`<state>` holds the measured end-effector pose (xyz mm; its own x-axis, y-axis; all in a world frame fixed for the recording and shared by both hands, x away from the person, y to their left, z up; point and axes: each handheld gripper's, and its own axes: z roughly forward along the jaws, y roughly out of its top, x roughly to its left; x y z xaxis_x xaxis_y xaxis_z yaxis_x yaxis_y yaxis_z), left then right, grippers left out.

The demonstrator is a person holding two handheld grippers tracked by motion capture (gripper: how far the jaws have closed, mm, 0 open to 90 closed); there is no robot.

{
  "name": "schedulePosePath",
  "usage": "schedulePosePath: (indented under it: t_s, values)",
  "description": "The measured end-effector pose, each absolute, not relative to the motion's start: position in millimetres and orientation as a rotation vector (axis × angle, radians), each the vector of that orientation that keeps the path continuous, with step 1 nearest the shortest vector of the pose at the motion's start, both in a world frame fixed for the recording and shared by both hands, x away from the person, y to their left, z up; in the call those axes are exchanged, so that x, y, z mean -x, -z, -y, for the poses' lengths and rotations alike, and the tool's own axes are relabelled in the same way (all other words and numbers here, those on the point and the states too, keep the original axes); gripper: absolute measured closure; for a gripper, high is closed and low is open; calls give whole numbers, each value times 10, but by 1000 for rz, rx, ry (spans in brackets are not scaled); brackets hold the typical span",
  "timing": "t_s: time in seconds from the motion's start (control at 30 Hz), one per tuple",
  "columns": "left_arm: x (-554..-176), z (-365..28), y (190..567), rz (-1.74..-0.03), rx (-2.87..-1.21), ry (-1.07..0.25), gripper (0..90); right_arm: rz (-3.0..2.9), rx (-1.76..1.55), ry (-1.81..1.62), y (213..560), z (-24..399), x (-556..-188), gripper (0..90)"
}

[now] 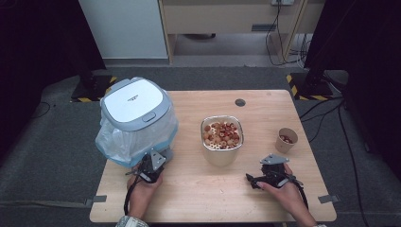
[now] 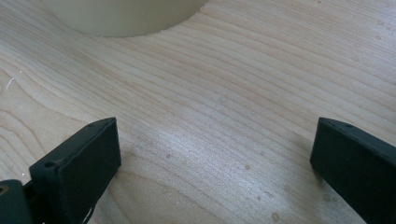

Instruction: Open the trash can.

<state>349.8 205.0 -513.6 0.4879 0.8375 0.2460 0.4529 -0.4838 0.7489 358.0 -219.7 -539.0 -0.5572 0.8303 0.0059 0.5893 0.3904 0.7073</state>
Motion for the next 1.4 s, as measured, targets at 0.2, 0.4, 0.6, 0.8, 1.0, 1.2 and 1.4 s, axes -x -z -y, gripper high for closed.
schedulePosePath:
  t_s: [0.2, 0.4, 0.6, 0.8, 1.0, 1.2, 1.4]
  values:
    - [-3494, -2027, 5165, -1084, -2127, -820, 892, -2303, -1231, -956, 5390, 2200, -3578, 21]
    - [-3510, -2042, 5198, -1104, -2113, -787, 894, -2301, -1237, -955, 5390, 2198, -3574, 20]
    - [-3521, -2029, 5248, -1104, -2128, -787, 892, -2289, -1258, -950, 5388, 2192, -3562, 19]
    - [-3522, -2033, 5248, -1108, -2125, -782, 893, -2305, -1276, -931, 5343, 2229, -3563, 61]
    - [-3523, -2036, 5243, -1108, -2124, -774, 893, -2256, -1270, -940, 5269, 2289, -3511, 45]
    - [-3526, -2037, 5242, -1104, -2128, -772, 893, -2227, -1295, -917, 5245, 2361, -3504, 51]
    - [-3525, -2033, 5242, -1100, -2133, -777, 894, -2186, -1325, -902, 5229, 2422, -3509, 55]
